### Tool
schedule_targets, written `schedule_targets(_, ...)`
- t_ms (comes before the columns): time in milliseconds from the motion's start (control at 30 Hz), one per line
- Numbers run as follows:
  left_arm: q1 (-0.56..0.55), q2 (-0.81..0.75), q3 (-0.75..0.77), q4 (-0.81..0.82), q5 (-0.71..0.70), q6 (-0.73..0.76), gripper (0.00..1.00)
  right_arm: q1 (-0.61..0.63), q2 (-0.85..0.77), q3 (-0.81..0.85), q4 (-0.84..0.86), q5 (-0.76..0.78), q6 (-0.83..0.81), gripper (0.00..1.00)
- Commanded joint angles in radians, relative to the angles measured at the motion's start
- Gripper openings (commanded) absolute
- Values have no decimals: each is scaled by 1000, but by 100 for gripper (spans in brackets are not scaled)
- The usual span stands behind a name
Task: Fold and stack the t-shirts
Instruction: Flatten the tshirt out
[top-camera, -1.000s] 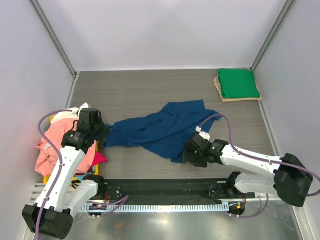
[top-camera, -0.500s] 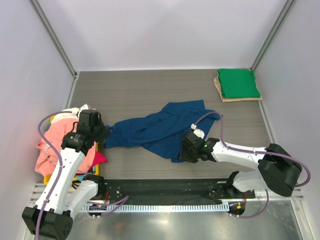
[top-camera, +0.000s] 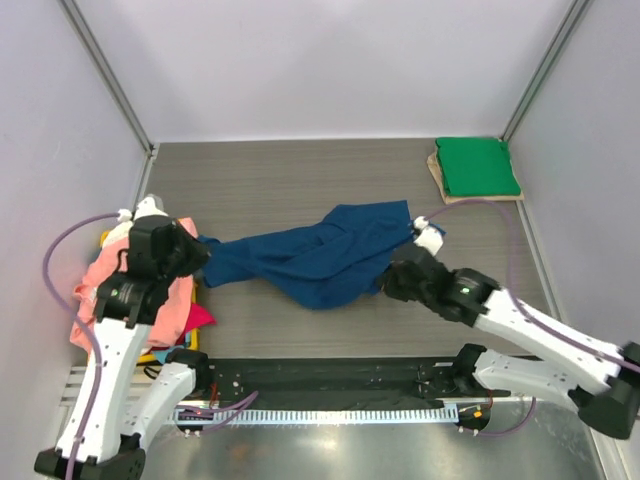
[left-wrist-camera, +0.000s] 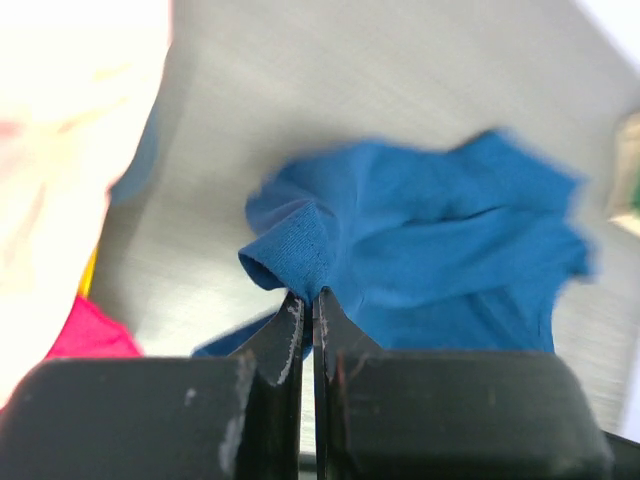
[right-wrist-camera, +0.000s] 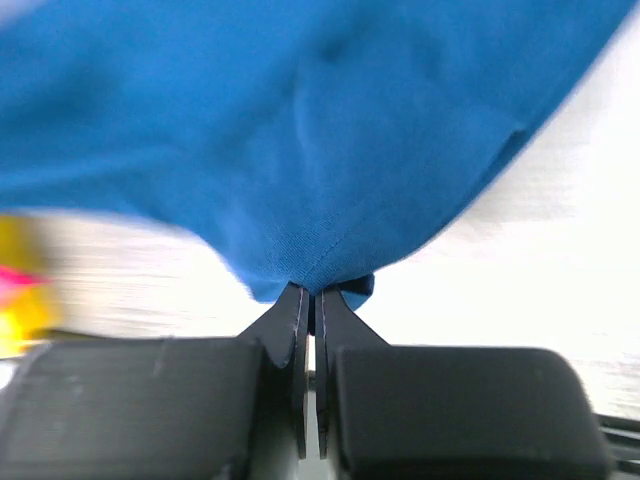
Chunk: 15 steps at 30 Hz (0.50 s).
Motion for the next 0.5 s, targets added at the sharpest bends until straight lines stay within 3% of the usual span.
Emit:
schedule_targets(0, 3, -79, 133, -17, 28, 33, 0, 1, -175, 166, -163, 157, -73, 1)
schedule_targets(200, 3, -146, 292, -17, 59, 24, 0, 3, -322, 428, -313, 206, -161, 1)
schedule_targets(467, 5, -129, 633, -2, 170, 102, 0, 3, -365, 803, -484, 240, -221, 1)
